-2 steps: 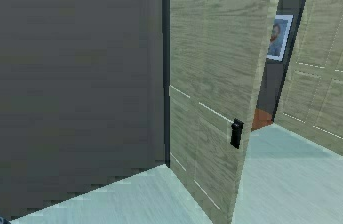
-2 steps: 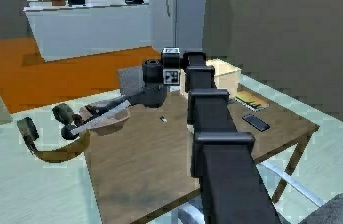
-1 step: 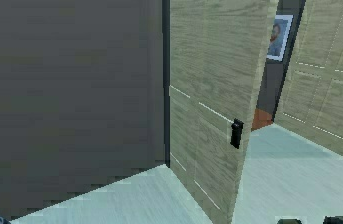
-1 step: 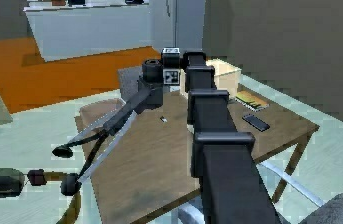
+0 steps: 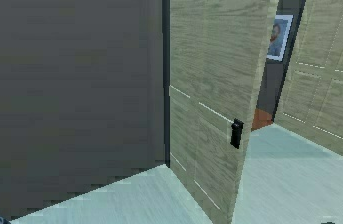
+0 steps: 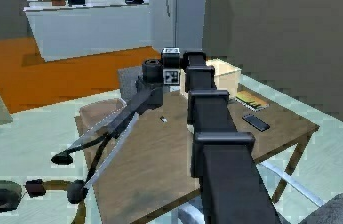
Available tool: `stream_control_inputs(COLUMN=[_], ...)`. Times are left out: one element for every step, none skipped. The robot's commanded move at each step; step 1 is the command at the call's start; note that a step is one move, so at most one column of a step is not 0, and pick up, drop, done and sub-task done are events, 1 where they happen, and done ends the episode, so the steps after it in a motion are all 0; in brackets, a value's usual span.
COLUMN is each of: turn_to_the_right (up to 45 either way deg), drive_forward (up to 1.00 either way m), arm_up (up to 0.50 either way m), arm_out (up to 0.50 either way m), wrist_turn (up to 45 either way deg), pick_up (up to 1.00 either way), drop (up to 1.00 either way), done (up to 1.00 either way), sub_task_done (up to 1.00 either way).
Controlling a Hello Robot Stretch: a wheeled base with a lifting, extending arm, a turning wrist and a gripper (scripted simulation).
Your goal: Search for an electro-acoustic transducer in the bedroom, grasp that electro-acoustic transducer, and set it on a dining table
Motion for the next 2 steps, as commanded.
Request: stream_control_inputs(turn_to_the_right=[0.0,45.0], drive_forward=[0.0,0.0], arm_up=[0.0,0.0], arm_out=[-0.28,0.0], wrist_turn=[0.0,0.0], pick_up=[0.0,0.0], drop=[0.0,0.0], done=[0.0,0.0], sub_task_done=[0.0,0.0])
